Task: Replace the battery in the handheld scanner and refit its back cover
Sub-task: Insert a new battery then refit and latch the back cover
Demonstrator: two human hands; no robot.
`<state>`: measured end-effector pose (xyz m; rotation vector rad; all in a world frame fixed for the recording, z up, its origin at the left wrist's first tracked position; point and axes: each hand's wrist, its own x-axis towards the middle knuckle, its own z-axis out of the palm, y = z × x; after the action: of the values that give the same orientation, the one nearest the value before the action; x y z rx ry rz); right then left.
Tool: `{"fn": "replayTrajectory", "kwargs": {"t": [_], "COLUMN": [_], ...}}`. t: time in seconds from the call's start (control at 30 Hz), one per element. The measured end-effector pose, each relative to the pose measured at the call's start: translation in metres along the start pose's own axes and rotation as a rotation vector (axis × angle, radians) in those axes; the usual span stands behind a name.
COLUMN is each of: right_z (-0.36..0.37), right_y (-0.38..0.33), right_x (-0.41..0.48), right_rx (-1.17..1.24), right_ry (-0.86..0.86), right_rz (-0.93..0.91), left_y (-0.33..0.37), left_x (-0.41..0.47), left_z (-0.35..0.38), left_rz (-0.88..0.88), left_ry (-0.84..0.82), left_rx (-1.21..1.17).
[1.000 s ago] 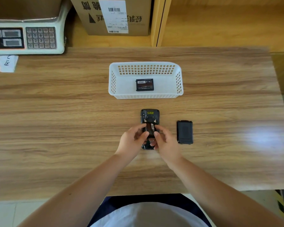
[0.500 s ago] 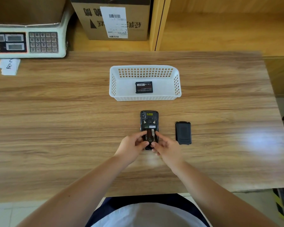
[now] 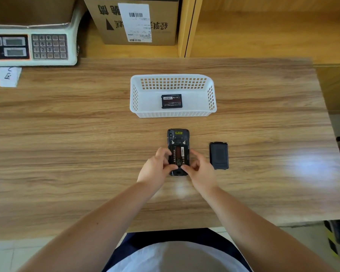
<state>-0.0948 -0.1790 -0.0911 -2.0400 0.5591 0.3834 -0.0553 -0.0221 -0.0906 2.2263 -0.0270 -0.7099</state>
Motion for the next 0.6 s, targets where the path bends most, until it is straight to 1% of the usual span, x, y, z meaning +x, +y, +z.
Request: {"fn": "replayTrajectory", "kwargs": {"t": [0.1,0.23,0.43,0.6], "right_z": [0.003,0.003,0.001,-0.003], "right_y": [0.004,0.008,0.008,0.008], "right_x": [0.001,0.007,0.013,0.017], "right_rx": [-0.011,0.075,0.115,0.081], "right_ry": [0.031,0.038,-0.009,-0.035], "right_rz": [0.057,0.133,0.148,0.153], "left_y": [0.000,0.005,0.005,0.002], "left_x": [0.002,0.010,0.011,0.013], "left_z": [0.005,0.005,0.003,0.006], "left_rz": [-0.010,-0.057,-0.124,-0.226], "left_ry": [0.007,0.088,0.044,0.086], "left_rx": [0.057,-0.013,-0.083,-0.140]}}
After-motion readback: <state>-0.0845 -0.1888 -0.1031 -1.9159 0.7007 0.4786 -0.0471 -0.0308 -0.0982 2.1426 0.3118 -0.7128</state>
